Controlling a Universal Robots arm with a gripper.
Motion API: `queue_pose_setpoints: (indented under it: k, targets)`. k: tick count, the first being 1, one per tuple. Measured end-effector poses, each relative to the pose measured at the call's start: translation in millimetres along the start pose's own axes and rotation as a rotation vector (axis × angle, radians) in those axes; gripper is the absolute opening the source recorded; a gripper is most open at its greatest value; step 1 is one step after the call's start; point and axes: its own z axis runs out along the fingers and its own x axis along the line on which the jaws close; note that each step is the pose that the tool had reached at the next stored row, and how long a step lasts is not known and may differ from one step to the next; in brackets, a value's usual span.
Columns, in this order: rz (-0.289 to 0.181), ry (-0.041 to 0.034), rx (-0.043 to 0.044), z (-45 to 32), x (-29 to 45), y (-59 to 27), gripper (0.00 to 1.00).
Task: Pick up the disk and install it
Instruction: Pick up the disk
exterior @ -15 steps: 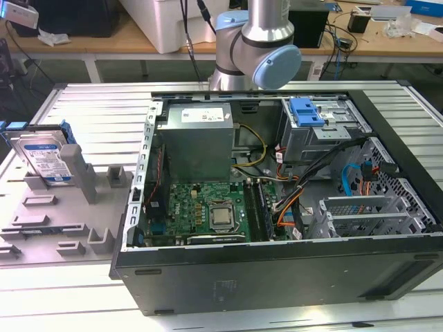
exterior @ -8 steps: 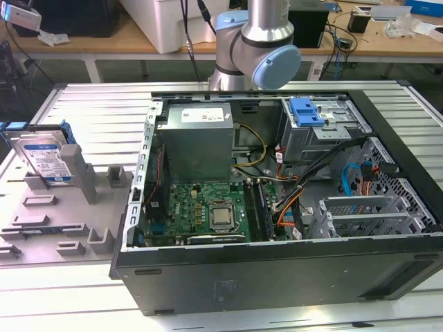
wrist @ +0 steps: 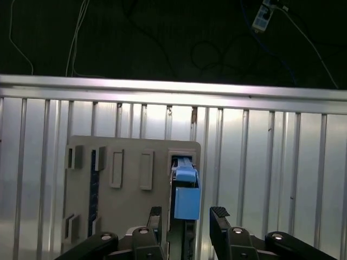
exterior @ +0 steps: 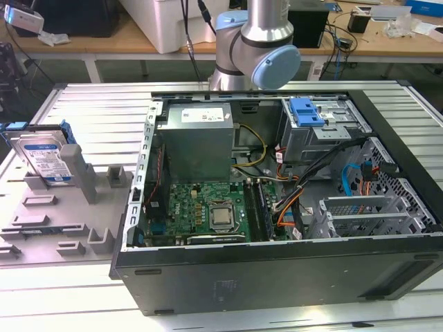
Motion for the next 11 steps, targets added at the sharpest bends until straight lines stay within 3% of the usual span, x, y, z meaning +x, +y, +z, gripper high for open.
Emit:
queue_pose_setpoints:
  k: [11]
  targets:
    - [0.000,0.0000,0.0010,13.7,-1.3,2.9,0.48]
